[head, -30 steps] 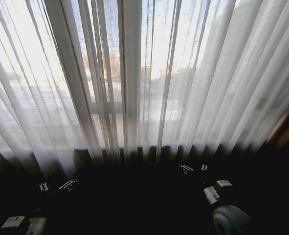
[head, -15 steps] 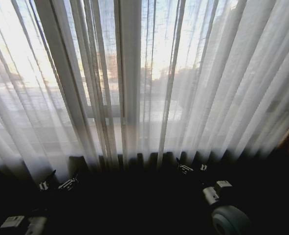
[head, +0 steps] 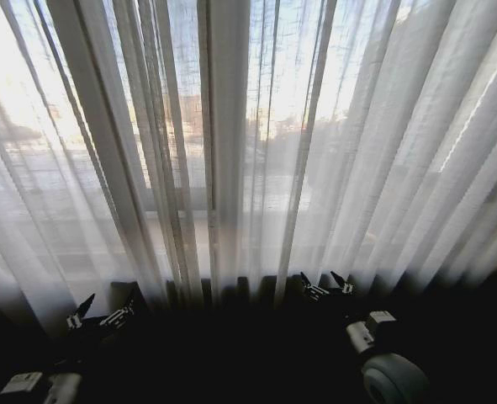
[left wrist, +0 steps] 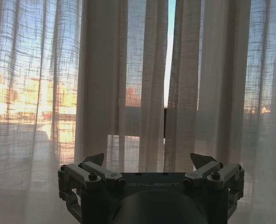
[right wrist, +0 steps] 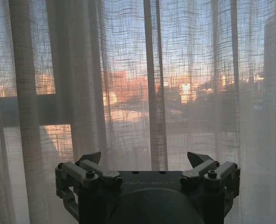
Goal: Open the curtains by pulling them apart, changing their state from closed to fully open.
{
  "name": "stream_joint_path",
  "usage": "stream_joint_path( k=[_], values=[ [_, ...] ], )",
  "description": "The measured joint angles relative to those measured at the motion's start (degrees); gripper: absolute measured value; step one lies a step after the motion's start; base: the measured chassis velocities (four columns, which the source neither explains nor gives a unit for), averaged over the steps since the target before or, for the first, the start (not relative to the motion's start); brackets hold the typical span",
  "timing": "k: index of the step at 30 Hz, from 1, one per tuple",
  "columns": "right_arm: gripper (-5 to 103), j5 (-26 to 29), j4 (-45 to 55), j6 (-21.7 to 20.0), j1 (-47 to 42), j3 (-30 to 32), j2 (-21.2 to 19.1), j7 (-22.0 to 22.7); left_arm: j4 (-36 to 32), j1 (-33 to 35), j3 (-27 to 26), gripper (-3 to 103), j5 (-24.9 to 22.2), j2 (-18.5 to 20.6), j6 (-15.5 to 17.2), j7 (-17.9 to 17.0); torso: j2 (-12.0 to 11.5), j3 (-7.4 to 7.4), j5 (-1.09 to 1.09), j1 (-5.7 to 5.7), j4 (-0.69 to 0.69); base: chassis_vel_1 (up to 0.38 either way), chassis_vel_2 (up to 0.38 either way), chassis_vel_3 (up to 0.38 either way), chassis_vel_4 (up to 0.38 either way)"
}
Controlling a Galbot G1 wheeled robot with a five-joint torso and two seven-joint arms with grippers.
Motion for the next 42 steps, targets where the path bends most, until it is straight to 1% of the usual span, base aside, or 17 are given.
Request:
stream_joint_path(
  k=[20, 28, 34, 36, 42],
  values=[
    [100, -0.40, -1.68, -0.08, 1.36, -1.15, 0.40, -0.59, 1.03, -0.85, 0.42, 100, 0.52, 0.17, 0.01, 0.16, -0.03, 0.02, -0.01, 0.06, 0.00, -0.172, 0.174, 0.182, -0.189],
    [100, -3.84, -2.62, -0.13, 1.97, -1.76, 0.78, -1.23, 1.18, -0.81, 0.33, 100, 0.62, 0.10, -0.08, 0.18, 0.01, -0.01, -0.02, -0.01, -0.01, -0.035, 0.017, 0.019, -0.026],
    [100, -4.86, -2.88, -0.21, 2.35, -2.48, 1.06, -1.24, 1.16, -0.74, 0.23, 100, 0.69, 0.08, -0.26, 0.21, 0.00, 0.00, 0.00, -0.01, -0.02, 0.027, 0.006, -0.014, -0.001],
    [100, -5.10, -2.94, -0.22, 2.46, -2.60, 1.15, -1.23, 1.16, -0.73, 0.23, 100, 0.80, 0.04, -0.35, 0.21, -0.01, 0.01, -0.01, 0.01, 0.00, 0.012, 0.026, -0.015, -0.014],
    [100, -6.27, -3.02, -0.22, 2.43, -2.59, 1.19, -1.46, 1.08, -0.62, 0.26, 100, 1.17, -0.30, -0.63, 0.24, -0.01, 0.01, 0.00, 0.01, -0.01, 0.078, 0.096, -0.077, -0.101]
  ],
)
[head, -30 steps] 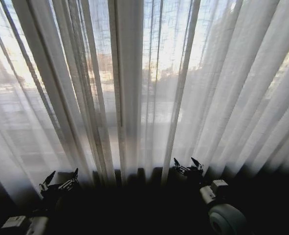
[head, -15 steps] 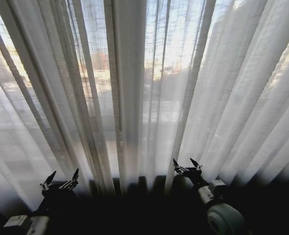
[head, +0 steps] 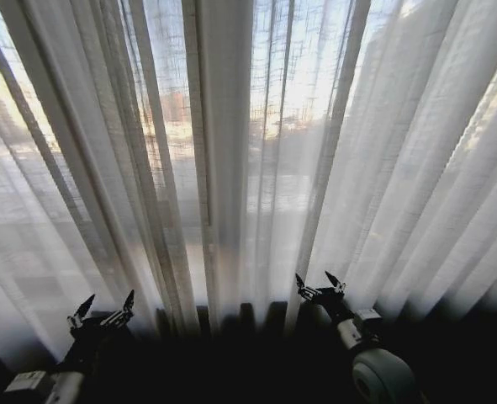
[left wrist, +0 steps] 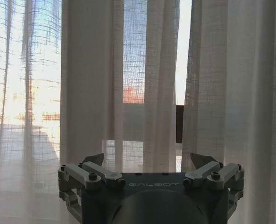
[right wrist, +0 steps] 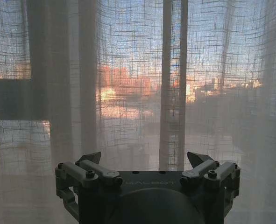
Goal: Open the curtains by pulling them apart, changing their state from closed to fully open.
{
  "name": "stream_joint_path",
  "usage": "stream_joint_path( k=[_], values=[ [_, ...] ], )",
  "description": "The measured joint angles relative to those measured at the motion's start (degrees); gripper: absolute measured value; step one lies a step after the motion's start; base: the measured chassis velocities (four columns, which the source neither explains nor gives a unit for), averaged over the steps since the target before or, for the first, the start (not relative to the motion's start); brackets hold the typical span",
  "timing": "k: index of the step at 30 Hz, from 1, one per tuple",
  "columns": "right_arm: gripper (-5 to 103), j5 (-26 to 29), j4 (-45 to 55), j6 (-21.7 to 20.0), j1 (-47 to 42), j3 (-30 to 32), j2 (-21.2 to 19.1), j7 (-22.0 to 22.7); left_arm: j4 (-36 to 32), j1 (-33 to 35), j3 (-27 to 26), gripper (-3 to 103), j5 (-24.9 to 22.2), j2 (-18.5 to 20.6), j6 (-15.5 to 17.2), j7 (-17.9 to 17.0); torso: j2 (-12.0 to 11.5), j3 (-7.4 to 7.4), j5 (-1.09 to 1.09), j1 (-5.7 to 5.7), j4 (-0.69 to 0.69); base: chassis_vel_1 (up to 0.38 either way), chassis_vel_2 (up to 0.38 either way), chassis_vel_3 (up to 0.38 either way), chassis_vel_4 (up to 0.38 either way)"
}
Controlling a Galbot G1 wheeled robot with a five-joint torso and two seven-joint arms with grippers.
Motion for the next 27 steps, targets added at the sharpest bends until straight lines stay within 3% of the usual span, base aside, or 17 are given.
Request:
stream_joint_path(
  k=[9, 27],
  values=[
    [100, -0.21, 0.35, 0.04, -0.37, 0.03, 0.14, -0.12, -0.47, 0.58, -0.09, 100, 0.48, -0.63, -0.62, 0.10, 0.00, 0.00, -0.01, 0.02, 0.01, 0.207, 0.212, -0.209, -0.207],
    [100, -1.00, 1.75, 0.19, -2.21, 0.12, 0.16, -0.53, -1.33, 1.94, -0.60, 100, 1.43, -3.02, -2.19, 1.27, -0.01, 0.00, -0.02, 0.02, 0.01, 0.335, 0.336, -0.340, -0.327]
  ],
)
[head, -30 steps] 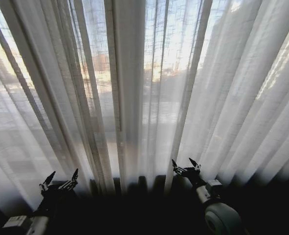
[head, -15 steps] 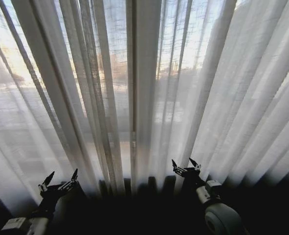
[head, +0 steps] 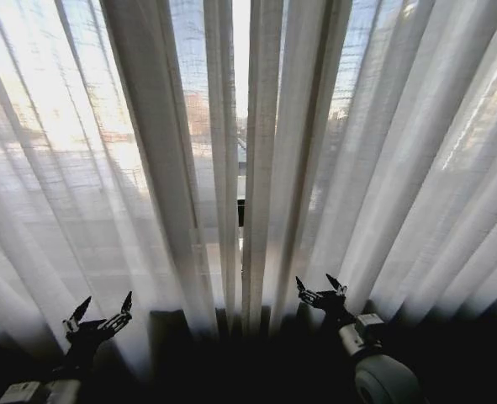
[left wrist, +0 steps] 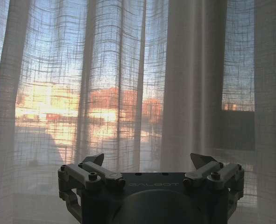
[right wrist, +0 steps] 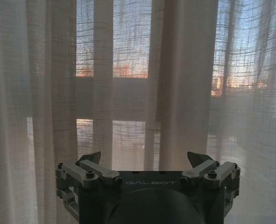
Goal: Open the curtains by pulling them apart, changing their state from closed to fully open.
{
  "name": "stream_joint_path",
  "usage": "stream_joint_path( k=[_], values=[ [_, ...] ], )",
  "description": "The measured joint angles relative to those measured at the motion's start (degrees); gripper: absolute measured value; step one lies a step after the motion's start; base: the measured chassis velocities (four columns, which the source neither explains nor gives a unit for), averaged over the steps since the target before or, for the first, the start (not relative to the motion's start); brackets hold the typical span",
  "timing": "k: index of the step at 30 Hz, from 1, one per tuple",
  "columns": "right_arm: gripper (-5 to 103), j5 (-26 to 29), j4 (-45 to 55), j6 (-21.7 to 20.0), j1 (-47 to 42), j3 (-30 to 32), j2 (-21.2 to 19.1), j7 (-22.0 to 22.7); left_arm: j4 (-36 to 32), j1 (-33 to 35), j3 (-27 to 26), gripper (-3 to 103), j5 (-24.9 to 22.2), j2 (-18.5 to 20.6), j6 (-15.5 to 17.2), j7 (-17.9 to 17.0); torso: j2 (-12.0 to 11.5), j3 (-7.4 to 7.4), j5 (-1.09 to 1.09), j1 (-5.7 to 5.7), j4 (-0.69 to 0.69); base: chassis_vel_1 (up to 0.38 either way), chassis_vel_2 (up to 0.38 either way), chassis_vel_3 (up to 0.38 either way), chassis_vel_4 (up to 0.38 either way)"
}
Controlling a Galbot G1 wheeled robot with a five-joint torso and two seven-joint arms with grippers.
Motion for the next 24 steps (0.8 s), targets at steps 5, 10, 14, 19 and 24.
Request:
stream_joint_path(
  k=[5, 10, 14, 19, 24],
  values=[
    [100, 5.00, -1.55, -0.42, 2.56, -1.34, -0.76, 0.38, -0.11, -0.37, -0.20, 100, 0.38, -0.81, 0.30, 0.02, 0.01, -0.01, -0.04, 0.00, -0.02, 0.219, 0.190, -0.222, -0.212],
    [100, 10.63, -5.34, -1.78, 7.88, -2.66, -1.58, 2.03, -0.38, -0.16, -0.10, 100, 1.12, -2.04, 0.41, 0.02, 0.01, -0.01, 0.01, -0.01, -0.01, 0.052, -0.003, -0.044, -0.032],
    [100, 12.47, -9.15, -2.36, 12.39, -4.63, -1.71, 2.84, -0.75, 0.66, -0.21, 100, 1.58, -2.84, 0.26, 0.16, -0.01, 0.01, 0.08, -0.01, -0.03, -0.019, -0.015, 0.012, 0.015],
    [100, 12.78, -15.49, -2.42, 19.68, -8.89, -0.39, 2.98, -1.28, 1.43, -1.22, 100, 1.69, -3.33, -0.19, 0.14, -0.01, 0.02, 0.05, 0.00, -0.02, -0.033, -0.023, 0.050, 0.039],
    [100, 12.11, -20.61, -2.40, 25.85, -11.78, 1.51, 2.99, -1.87, 1.50, -1.63, 100, 1.70, -3.68, -0.18, -0.08, 0.00, 0.00, -0.03, 0.00, 0.01, 0.000, 0.000, 0.000, 0.000]
  ],
)
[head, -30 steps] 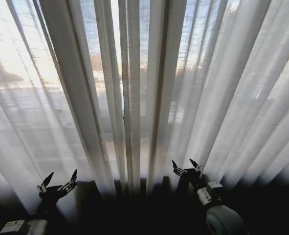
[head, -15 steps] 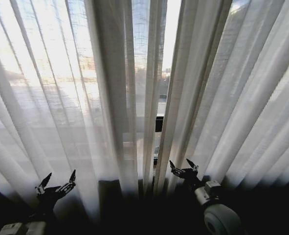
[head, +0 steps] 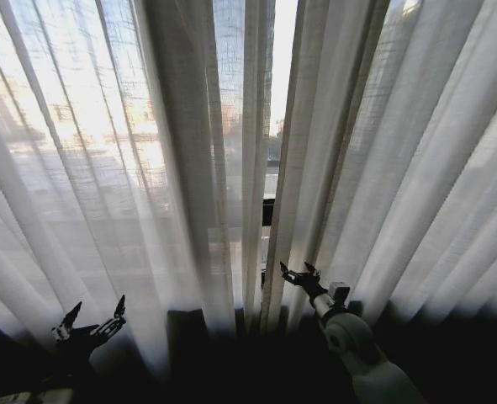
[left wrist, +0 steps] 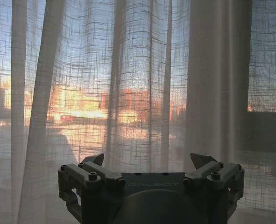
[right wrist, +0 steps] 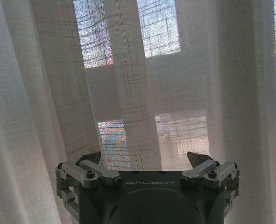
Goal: Open the curtains by pulling them apart, changing their state from closed to fully open.
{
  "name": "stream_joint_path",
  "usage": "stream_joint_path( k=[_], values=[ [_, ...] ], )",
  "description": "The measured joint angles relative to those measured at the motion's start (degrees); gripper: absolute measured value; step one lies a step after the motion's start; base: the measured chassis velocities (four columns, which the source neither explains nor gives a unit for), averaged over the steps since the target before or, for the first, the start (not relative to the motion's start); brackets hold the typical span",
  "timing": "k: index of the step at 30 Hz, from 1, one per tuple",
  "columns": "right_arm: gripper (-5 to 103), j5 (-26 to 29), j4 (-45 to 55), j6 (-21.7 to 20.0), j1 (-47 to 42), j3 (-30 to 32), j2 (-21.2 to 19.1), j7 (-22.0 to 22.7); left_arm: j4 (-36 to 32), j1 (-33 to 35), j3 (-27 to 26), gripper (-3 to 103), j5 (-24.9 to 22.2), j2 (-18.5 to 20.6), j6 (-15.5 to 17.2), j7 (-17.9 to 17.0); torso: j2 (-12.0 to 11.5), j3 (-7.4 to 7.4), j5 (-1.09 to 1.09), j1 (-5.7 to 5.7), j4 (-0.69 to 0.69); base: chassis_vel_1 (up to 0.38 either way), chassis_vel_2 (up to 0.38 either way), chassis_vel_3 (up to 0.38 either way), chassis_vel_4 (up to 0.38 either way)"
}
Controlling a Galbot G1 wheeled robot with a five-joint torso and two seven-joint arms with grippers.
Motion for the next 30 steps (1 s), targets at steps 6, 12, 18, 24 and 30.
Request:
stream_joint_path(
  k=[6, 12, 18, 24, 30],
  values=[
    [100, -5.14, -6.54, 1.17, 5.96, -1.80, 1.99, 0.27, -1.14, 0.09, 0.17, 100, 0.11, -0.35, 0.20, -0.08, 0.00, 0.00, 0.07, -0.01, -0.03, 0.000, 0.000, 0.000, 0.000],
    [100, -6.31, -10.39, 2.04, 8.75, -1.51, 2.88, 0.33, -1.40, 0.30, 0.57, 100, 0.29, -0.36, 0.23, -0.07, 0.00, 0.00, 0.05, 0.00, -0.03, 0.000, 0.000, 0.000, 0.000],
    [99, -7.52, -13.89, 3.34, 11.41, -0.89, 3.34, 0.74, -1.49, 0.41, 1.15, 100, 1.08, -0.38, 0.23, -0.06, 0.01, 0.00, 0.03, -0.01, -0.02, 0.000, 0.000, 0.000, 0.000],
    [78, -7.44, -14.41, 3.78, 12.42, -0.72, 2.55, 0.97, -2.06, 0.47, 0.95, 100, 1.15, -0.82, 0.21, -0.04, 0.00, 0.00, 0.05, 0.00, -0.03, 0.000, 0.000, 0.000, 0.000],
    [55, -6.06, -13.26, 3.84, 12.72, -1.35, 1.75, 1.06, -2.41, 0.47, 1.04, 100, 1.15, -1.56, 0.03, 0.01, 0.01, 0.00, 0.04, -0.01, -0.02, 0.000, 0.000, 0.000, 0.000]
  ],
)
